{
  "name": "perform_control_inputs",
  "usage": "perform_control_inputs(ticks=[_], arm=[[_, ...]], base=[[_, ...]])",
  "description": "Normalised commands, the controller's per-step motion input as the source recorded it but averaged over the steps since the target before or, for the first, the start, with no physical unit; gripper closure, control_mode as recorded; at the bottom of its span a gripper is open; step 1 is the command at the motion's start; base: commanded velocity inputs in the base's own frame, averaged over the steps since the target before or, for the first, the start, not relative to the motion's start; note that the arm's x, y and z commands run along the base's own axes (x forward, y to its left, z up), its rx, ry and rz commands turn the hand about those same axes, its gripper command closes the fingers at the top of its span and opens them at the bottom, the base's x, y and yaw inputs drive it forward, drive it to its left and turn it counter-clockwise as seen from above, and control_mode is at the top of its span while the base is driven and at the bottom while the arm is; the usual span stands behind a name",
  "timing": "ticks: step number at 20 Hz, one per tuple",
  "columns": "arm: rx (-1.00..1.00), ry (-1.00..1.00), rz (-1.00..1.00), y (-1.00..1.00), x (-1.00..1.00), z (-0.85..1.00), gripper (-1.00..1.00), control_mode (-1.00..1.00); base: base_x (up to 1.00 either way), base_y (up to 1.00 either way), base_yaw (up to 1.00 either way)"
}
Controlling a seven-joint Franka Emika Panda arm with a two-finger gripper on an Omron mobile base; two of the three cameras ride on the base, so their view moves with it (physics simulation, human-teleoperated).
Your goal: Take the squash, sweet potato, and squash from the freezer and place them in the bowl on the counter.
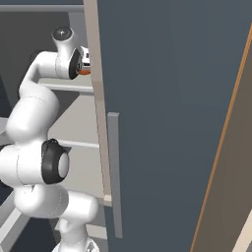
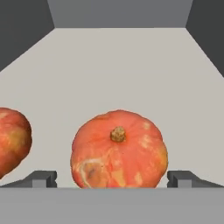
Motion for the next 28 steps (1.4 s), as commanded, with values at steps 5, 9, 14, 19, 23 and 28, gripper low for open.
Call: perform_control_inputs(ticks=[5, 9, 14, 19, 23, 28], arm=[[0.00, 0.00, 0.00, 0.00, 0.26, 0.00, -1.00, -1.00], [0.00, 0.00, 0.00, 0.00, 0.15, -0.09, 1.00, -1.00], [0.00, 0.00, 0.00, 0.00, 0.02, -0.04, 1.00, -1.00], [0.00, -0.01, 0.01, 0.01, -0.60, -0.01, 1.00, -1.00], [0.00, 0.00, 0.00, 0.00, -0.86, 0.00, 1.00, -1.00], [0.00, 0.00, 0.00, 0.00, -0.93, 0.05, 1.00, -1.00]], base=[[0.00, 0.00, 0.00], [0.00, 0.00, 0.00], [0.00, 0.00, 0.00], [0.00, 0.00, 0.00], [0.00, 0.00, 0.00], [0.00, 0.00, 0.00]])
